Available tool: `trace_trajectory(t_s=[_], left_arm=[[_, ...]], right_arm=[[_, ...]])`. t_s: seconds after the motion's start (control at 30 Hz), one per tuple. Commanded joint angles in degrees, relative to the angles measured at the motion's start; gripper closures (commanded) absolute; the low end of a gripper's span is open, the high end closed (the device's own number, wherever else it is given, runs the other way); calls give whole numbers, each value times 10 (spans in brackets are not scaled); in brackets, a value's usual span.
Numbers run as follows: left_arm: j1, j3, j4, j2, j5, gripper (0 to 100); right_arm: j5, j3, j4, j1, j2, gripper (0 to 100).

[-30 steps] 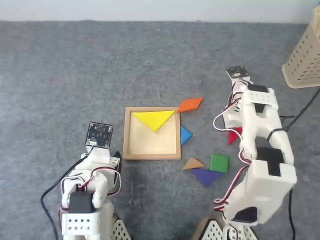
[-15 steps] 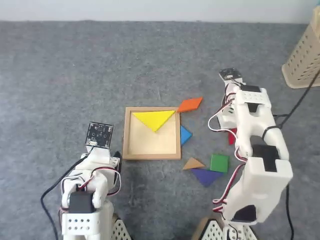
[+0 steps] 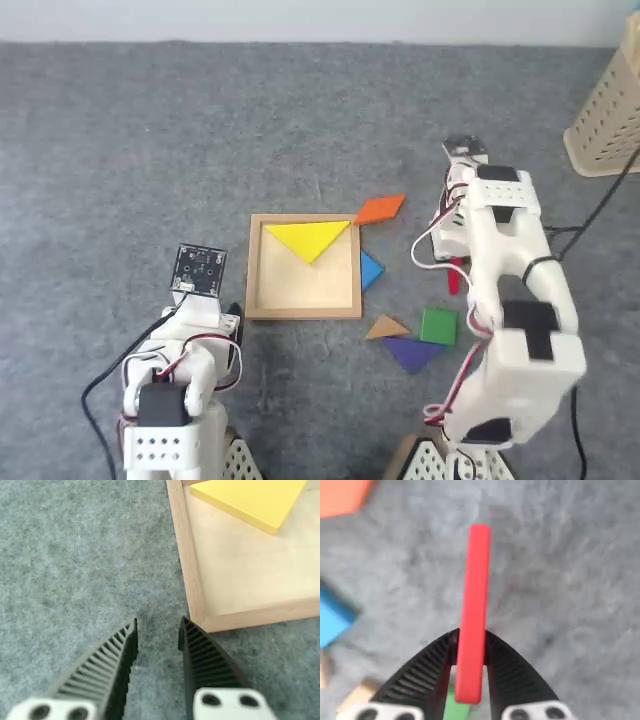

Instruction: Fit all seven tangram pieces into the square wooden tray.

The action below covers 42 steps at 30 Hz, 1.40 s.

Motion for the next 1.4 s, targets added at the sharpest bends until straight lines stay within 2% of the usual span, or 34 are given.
trace_trajectory(t_s=[0.0,0.13,0.27,0.4,0.67,1.0,1.23,1.37], left_arm=[[0,-2,3,-9,4,867],[0,-2,3,-9,4,867],[0,-2,3,-9,4,867],[0,-2,3,-9,4,867],[0,-2,3,-9,4,867],[0,-2,3,-9,4,867],[0,-2,3,-9,4,867],[0,-2,3,-9,4,867]], right_arm=[[-40,3,24,-61,-117,993],[-79,3,26,-174,-180,992],[-80,-19,-3,-276,-161,992],[-96,-62,-20,-327,-94,992],[-237,-150,-19,-423,39,992],[-316,-207,-57,-437,124,991],[-314,-207,-68,-426,136,989],[-273,-205,-65,-428,136,893]])
